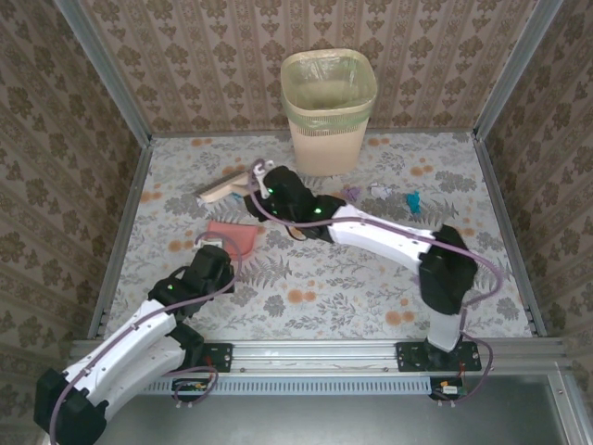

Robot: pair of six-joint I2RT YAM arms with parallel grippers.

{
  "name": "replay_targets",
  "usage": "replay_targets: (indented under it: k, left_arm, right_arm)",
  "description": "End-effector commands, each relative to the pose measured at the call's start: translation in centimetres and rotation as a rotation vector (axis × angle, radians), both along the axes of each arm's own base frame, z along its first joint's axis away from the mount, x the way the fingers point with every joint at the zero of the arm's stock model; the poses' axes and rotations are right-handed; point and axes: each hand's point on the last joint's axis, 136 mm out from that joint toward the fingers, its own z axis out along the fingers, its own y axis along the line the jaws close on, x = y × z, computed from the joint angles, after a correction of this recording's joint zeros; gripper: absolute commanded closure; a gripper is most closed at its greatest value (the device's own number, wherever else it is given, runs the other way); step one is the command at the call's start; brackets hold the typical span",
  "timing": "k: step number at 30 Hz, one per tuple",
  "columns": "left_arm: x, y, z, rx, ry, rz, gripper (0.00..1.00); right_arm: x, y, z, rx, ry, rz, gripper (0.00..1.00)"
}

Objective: Sweep away the paper scraps from the table

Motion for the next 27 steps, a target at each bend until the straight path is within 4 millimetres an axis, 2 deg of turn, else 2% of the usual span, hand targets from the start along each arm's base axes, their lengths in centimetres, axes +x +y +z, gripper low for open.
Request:
replay_targets:
  k: [1, 4, 6, 13, 18, 21, 25, 27]
  left_arm:
    - [-0.1, 0.0, -0.4, -0.033, 0.021, 0.019, 1.00]
    - [0.0, 0.1, -0.4, -0.046, 0.027, 0.030, 1.00]
    - [0.0, 0.4, -0.5, -0.049, 0.029, 0.041, 1.00]
    - [0.0, 1.2, -0.4, -0.061, 0.018, 0.086, 1.00]
    - [-0.1, 1.2, -0.4, -0.074, 0.017, 0.088, 1.00]
    - [-0.1, 1.0, -0.4, -0.080, 0.021, 0.081, 1.00]
    - [-0.1, 0.8, -0.6, -0.086, 0.033, 0.068, 1.00]
    - [-0.2, 0.5, -0.8, -0.091, 0.041, 0.058, 1.00]
  right_arm:
    - [2.1, 2.1, 1.5, -0.011, -0.077, 0.022, 1.00]
    - [4.2, 4.2, 0.7, -0.038, -0.098, 0.045, 1.00]
    - [5.4, 5.6, -0.8, -0.069, -0.079, 0.061, 1.00]
    - [7.2, 9.5, -4.9, -0.118, -0.028, 0.151, 1.00]
    - [7.7, 9.4, -6.6, -0.141, 0.006, 0.135, 1.00]
    - [7.2, 8.9, -7.6, -0.154, 0.041, 0.129, 1.00]
    - [6.1, 7.6, -9.1, -0.176, 0.095, 0.117, 1.00]
    - [5.5, 6.5, -9.1, -0.167, 0.101, 0.103, 1.00]
